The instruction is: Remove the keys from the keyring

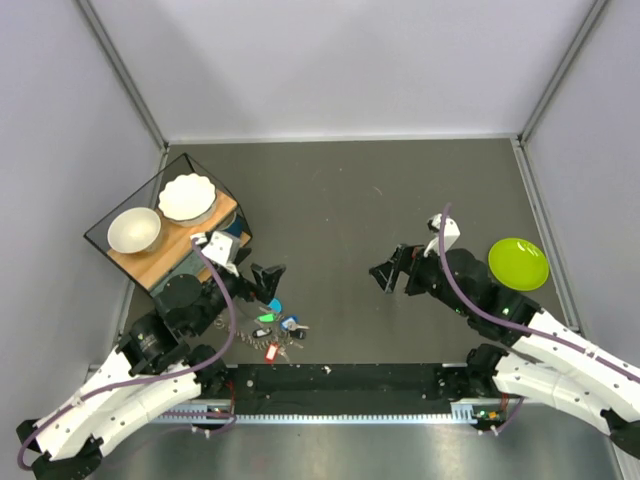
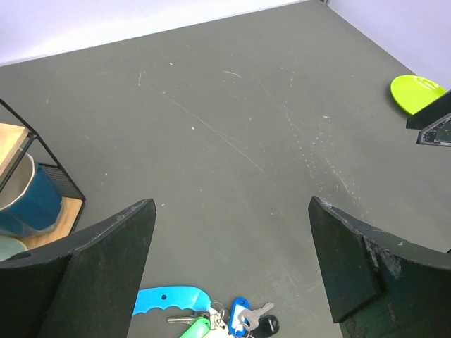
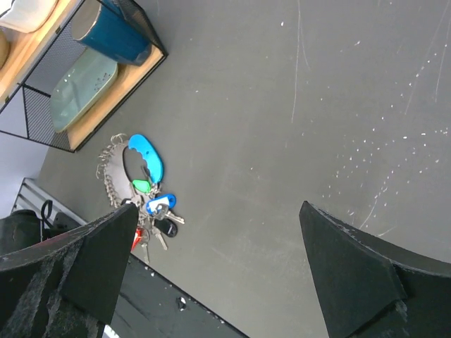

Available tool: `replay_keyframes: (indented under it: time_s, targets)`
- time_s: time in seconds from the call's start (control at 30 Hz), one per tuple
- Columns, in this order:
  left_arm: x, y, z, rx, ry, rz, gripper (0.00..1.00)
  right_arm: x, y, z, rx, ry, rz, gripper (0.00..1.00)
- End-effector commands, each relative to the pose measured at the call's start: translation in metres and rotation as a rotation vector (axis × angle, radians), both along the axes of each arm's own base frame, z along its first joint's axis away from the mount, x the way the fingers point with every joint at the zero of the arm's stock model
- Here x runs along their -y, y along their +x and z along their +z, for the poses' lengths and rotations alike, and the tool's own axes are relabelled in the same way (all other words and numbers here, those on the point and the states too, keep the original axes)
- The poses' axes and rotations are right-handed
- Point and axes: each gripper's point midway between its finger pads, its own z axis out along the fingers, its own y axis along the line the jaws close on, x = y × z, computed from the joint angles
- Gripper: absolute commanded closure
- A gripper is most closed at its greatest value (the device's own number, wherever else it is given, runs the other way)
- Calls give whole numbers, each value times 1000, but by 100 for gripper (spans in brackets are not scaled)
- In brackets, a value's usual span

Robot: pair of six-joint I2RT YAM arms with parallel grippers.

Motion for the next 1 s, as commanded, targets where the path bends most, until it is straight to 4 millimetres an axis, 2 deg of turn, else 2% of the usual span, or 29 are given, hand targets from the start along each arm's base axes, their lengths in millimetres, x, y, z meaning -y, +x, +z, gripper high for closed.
replay_keyframes:
  time_s: [0.0,0.17,0.23,0.3,0.33,0.4,0.43,0.5,0.53,0.57,0.73,0.97]
  targets:
    - [-6,7,-1,10,12,48,5,-6,3,29,48,68,0,1]
    - [-27,20,-11,-70,-30,238,7,-3,1,23,46,65,-5,1]
    - [-40,21,-24,-147,-51,333,8,0,0,20,49,63,-9,1]
    - [-44,20,-35,-252,-165,421,14,2,0,18,59,48,-7,1]
    - [-50,15,-48,-309,-145,459,16,4,-1,16,59,43,-8,1]
    - [-55,14,-56,-379,-193,542,22,4,-4,16,63,49,3,1]
    - [-60,10,-70,-445,-195,601,23,5,-5,13,61,47,5,1]
    - [-70,7,-78,-486,-200,683,26,8,-7,15,74,55,8,1]
    - [-69,7,-85,-532,-252,743,28,9,-8,13,75,53,10,1]
    - [-79,0,-96,-570,-224,802,29,10,-9,13,82,53,13,1]
    - [-84,-15,-135,-737,-265,998,36,12,-18,5,79,42,52,1]
    - [-84,-33,-186,-874,-217,1128,44,16,-24,2,82,59,65,1]
